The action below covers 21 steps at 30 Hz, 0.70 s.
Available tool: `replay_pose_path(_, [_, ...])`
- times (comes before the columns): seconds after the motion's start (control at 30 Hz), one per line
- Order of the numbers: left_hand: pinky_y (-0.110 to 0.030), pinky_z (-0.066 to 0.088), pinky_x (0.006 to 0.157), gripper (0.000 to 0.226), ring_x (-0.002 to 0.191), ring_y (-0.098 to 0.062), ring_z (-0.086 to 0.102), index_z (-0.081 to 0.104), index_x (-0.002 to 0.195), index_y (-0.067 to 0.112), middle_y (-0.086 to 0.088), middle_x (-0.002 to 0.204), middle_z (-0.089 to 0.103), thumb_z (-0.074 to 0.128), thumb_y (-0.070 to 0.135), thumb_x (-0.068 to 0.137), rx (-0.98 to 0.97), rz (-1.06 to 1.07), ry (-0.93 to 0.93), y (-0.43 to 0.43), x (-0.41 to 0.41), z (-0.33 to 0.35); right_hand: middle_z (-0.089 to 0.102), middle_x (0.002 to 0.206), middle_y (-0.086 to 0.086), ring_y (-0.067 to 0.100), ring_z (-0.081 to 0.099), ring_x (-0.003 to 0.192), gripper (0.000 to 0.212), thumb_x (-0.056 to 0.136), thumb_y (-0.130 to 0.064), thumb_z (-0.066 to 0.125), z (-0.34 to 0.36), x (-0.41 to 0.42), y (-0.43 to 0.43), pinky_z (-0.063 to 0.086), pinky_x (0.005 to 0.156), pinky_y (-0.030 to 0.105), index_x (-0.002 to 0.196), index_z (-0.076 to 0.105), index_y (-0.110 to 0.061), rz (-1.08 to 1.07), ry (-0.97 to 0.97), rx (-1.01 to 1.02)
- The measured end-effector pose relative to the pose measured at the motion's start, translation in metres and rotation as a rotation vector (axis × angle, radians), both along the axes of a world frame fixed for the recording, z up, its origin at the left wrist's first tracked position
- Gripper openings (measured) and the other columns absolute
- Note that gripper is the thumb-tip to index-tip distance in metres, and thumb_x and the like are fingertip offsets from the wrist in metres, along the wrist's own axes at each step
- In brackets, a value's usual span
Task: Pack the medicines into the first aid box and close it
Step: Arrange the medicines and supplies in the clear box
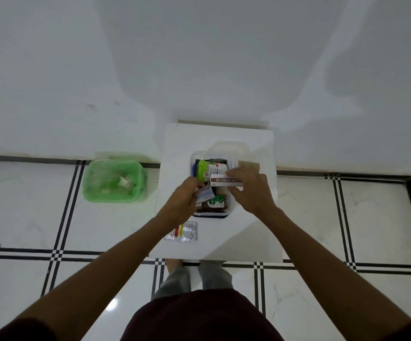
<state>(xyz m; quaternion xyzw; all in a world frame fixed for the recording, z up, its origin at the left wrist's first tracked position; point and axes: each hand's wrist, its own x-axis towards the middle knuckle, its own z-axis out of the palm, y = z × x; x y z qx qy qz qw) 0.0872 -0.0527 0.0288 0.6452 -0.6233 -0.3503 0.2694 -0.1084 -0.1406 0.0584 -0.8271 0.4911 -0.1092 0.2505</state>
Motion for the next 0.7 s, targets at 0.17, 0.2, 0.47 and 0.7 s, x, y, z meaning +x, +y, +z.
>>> replay_pose_path(0.17, [-0.029, 0.049, 0.076, 0.024, 0.090, -0.020, 0.053, 0.052, 0.102, 0.006, -0.013, 0.104, 0.057, 0.037, 0.008, 0.082, 0.039, -0.112, -0.075, 0.007, 0.004, -0.006, 0.064, 0.123, 0.003, 0.027, 0.051, 0.117, 0.043, 0.078, -0.021, 0.072, -0.003, -0.004, -0.013, 0.043, 0.091, 0.050, 0.119, 0.063, -0.023, -0.048, 0.014, 0.041])
replay_pose_path(0.2, [-0.033, 0.046, 0.077, 0.026, 0.090, -0.020, 0.053, 0.052, 0.102, 0.008, -0.011, 0.105, 0.058, 0.036, 0.011, 0.082, 0.050, -0.122, -0.113, 0.008, 0.003, -0.005, 0.064, 0.123, 0.004, 0.027, 0.051, 0.116, 0.044, 0.078, -0.021, 0.072, -0.003, -0.004, -0.014, 0.042, 0.091, 0.049, 0.120, 0.062, -0.022, -0.059, 0.004, 0.037])
replay_pose_path(0.47, [-0.050, 0.023, 0.103, 0.014, 0.097, -0.019, 0.054, 0.049, 0.101, 0.016, -0.002, 0.105, 0.059, 0.037, 0.016, 0.093, 0.044, -0.186, -0.391, -0.002, -0.031, 0.000, 0.070, 0.110, 0.011, 0.029, 0.061, 0.096, 0.038, 0.075, -0.011, 0.073, -0.006, 0.014, -0.013, 0.049, 0.089, 0.049, 0.113, 0.065, -0.011, 0.083, -0.032, 0.072])
replay_pose_path(0.7, [-0.059, 0.035, 0.099, 0.038, 0.119, -0.021, 0.052, 0.063, 0.107, 0.025, 0.001, 0.124, 0.060, 0.038, 0.049, 0.091, -0.046, -0.223, -0.553, 0.021, -0.036, -0.015, 0.068, 0.117, 0.010, 0.027, 0.062, 0.105, 0.037, 0.080, -0.019, 0.071, -0.010, 0.027, -0.013, 0.050, 0.093, 0.050, 0.116, 0.065, -0.015, 0.178, 0.070, 0.107])
